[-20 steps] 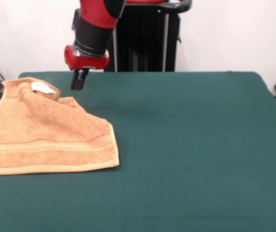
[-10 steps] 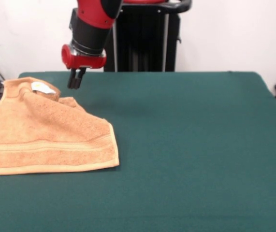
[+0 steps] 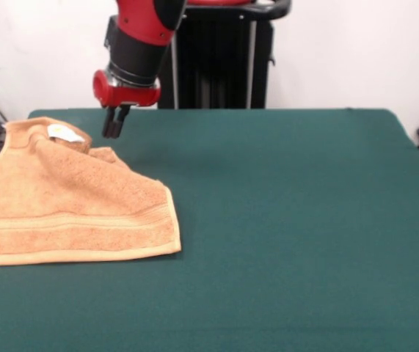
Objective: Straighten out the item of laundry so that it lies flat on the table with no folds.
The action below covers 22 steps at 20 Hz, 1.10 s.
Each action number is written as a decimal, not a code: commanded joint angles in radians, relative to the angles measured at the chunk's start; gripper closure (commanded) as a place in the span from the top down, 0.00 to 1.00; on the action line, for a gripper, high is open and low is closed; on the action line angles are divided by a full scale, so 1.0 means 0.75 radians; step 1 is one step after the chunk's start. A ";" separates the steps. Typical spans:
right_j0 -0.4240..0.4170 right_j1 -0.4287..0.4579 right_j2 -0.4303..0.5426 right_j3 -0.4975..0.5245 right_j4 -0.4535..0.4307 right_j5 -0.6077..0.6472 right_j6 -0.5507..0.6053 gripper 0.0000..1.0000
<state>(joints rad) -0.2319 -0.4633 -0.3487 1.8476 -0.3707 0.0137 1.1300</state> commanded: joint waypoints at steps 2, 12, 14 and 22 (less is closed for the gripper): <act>0.052 0.126 0.029 -0.060 -0.032 -0.148 0.240 0.00; 0.048 0.164 0.031 -0.066 -0.021 -0.184 0.231 0.00; 0.048 0.184 0.030 -0.074 -0.019 -0.208 0.235 0.00; 0.059 0.175 0.012 -0.063 -0.036 -0.257 0.227 0.00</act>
<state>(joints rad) -0.2266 -0.3792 -0.3822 1.8426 -0.3771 -0.1044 1.1300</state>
